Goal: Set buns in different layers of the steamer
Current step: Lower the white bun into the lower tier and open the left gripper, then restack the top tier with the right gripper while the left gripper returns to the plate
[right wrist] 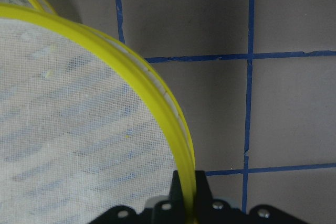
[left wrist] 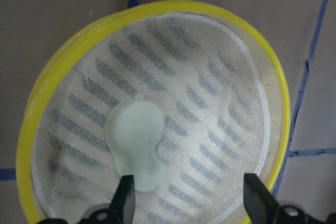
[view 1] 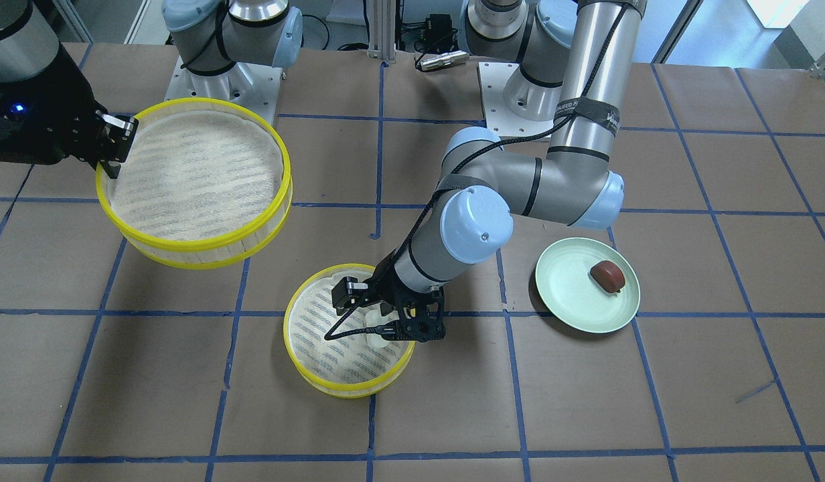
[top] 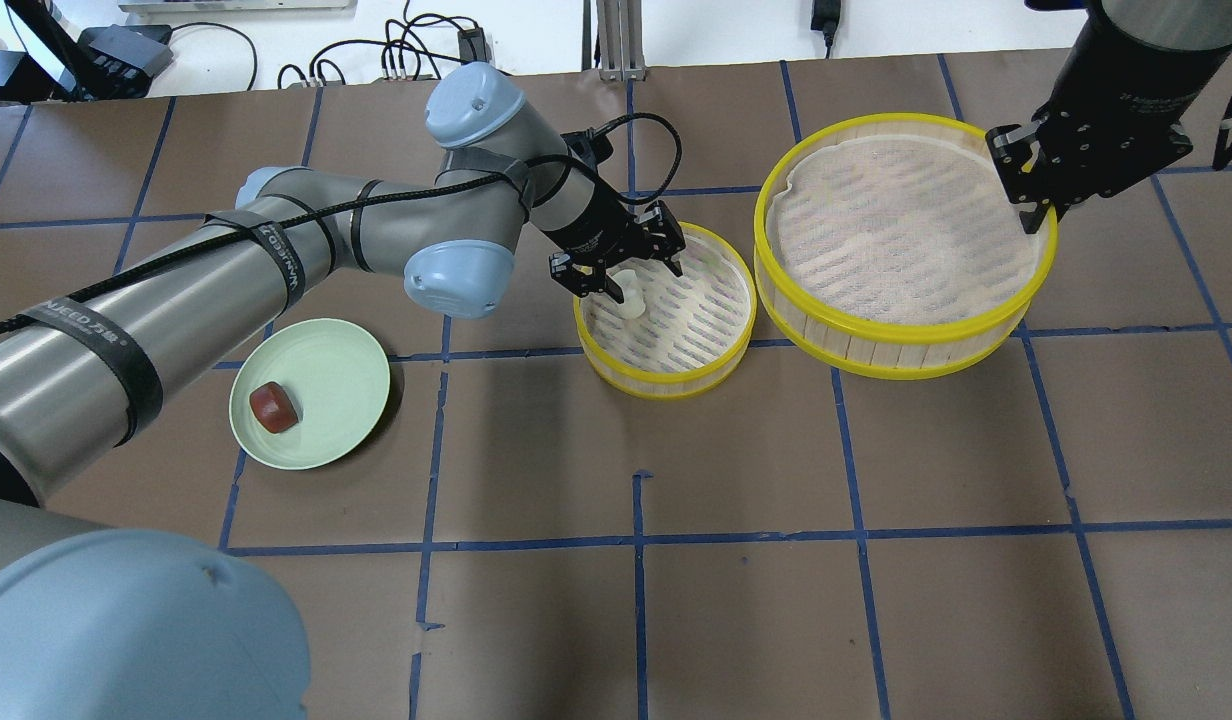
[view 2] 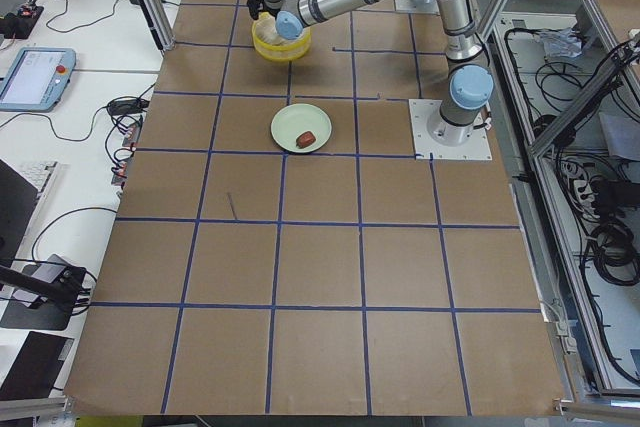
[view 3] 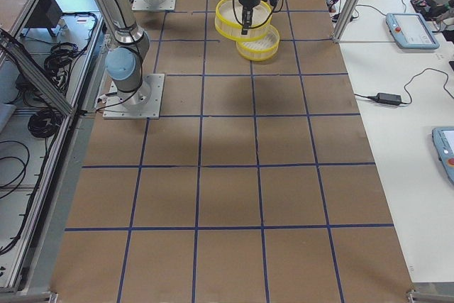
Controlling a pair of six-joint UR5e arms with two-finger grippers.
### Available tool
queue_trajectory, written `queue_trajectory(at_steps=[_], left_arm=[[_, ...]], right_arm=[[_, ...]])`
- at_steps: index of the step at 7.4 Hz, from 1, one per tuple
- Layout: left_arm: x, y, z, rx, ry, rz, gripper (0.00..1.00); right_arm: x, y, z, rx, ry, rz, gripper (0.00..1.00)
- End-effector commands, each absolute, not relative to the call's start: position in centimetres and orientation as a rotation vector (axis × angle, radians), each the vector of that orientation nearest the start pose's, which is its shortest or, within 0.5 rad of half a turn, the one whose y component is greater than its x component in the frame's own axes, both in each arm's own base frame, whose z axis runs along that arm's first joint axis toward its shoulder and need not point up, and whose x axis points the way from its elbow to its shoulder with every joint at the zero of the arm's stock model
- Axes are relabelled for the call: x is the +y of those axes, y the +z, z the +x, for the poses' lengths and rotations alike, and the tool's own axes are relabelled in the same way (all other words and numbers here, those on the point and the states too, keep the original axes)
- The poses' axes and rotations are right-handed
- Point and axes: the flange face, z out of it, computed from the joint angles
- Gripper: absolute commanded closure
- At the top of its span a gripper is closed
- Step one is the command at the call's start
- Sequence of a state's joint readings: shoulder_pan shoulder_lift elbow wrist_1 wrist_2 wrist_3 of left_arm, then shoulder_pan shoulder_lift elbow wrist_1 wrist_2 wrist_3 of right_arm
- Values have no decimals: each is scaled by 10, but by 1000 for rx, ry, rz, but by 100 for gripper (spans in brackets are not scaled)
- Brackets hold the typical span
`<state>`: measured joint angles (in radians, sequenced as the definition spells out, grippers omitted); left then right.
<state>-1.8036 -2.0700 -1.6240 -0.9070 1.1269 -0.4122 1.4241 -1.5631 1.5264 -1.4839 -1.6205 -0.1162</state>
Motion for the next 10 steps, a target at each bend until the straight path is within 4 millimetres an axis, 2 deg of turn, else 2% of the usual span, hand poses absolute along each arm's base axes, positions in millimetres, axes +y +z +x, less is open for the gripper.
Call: queue_trajectory(at_steps=[1,2,3,4,5,6,7,8,9,10], left_arm=[[-590,284,-299,3463,-120,-224,0],[-592,303,-259,3410,-166,-166,0],[-594,321,-213,3394,-106,-174,0],[-594,318,-156,3332,-30,-129,0],[-583,297,-96,3236,48,-92,0],[-570,277,-43,3235,98,-6,0],[-556,265,19,3249,118,45,1],[-548,259,45,3256,122,10,3],[-545,252,53,3255,117,45,4],[-543,237,61,3258,118,122,7]], right_arm=[[-502,500,64,3162,77,100,86],[-504,497,74,3164,78,154,86],[-509,492,89,3165,53,126,86],[-523,480,108,3114,7,153,86],[-542,455,122,3103,11,181,86],[-557,428,139,3103,39,191,86],[-564,407,158,3104,29,179,86],[-562,383,171,3112,50,144,86],[-565,369,172,3105,18,146,86],[-570,356,172,3109,24,143,86]])
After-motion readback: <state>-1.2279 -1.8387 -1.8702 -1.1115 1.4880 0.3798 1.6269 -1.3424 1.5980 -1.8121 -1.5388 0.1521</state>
